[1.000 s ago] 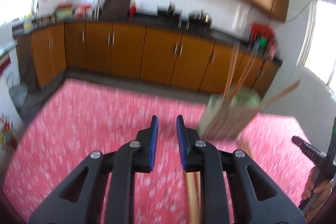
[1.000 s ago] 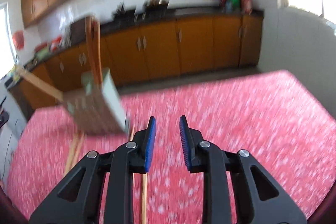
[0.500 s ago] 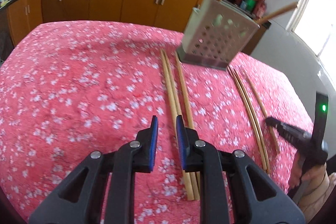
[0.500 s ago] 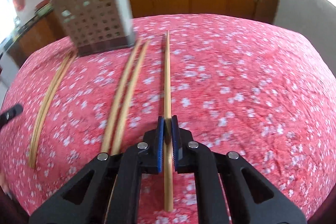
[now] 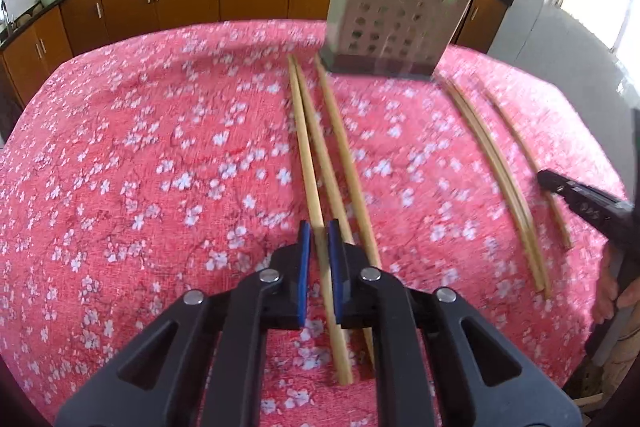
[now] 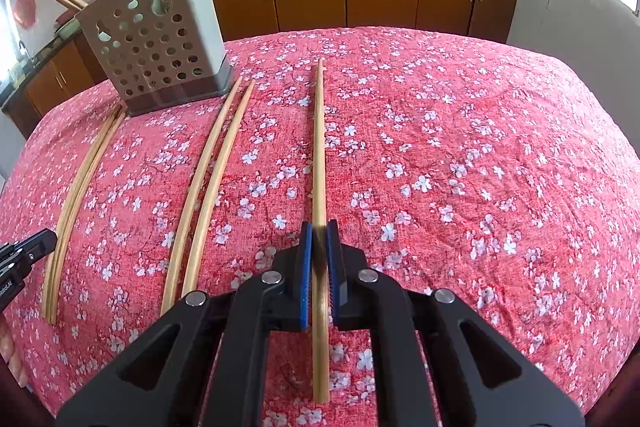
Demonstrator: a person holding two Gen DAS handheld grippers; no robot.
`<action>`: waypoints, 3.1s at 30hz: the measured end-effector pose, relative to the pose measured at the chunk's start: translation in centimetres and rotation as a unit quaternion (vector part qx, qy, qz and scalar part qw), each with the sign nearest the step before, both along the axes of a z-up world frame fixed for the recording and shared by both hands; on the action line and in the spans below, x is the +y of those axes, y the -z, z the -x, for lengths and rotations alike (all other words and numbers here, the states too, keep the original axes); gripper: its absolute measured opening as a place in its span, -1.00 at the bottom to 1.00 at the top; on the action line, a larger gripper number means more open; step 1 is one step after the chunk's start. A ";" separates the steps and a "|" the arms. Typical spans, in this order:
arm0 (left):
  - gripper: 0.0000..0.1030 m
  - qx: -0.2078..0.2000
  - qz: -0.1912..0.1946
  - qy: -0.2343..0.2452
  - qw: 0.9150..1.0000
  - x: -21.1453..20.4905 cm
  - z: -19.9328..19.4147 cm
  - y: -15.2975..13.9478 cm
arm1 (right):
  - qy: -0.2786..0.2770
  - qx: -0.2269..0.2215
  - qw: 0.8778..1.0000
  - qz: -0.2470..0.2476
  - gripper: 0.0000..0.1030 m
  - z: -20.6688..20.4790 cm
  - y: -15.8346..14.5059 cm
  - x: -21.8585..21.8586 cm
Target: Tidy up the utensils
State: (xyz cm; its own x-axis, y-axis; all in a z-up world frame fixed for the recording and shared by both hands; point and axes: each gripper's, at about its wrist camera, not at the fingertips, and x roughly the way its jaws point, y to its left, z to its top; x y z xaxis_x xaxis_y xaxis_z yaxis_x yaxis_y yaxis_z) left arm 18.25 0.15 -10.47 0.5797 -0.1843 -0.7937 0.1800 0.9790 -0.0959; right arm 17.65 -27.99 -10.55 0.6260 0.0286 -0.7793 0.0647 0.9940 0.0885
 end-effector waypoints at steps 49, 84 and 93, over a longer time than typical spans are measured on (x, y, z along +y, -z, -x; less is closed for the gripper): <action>-0.78 -0.020 -0.009 -0.105 0.994 6.7 -4.3 -0.3 | 0.016 -0.017 1.000 0.011 -0.84 -3.6 0.0 -0.6; -0.78 -0.020 -0.007 -0.106 0.994 6.8 -4.3 -0.3 | 0.017 -0.017 1.000 0.011 -0.84 -3.7 0.0 -0.7; -0.78 -0.020 -0.007 -0.106 0.994 6.8 -4.3 -0.3 | 0.017 -0.017 1.000 0.011 -0.84 -3.7 0.0 -0.7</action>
State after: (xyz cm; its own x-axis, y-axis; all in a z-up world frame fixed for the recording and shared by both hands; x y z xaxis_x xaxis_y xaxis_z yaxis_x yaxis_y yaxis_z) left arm 22.50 6.95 -10.22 0.6357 -0.0436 -0.7707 -0.0270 0.9965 -0.0787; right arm 21.31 -28.66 -10.52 0.6518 -0.0090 -0.7583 0.0955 0.9929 0.0702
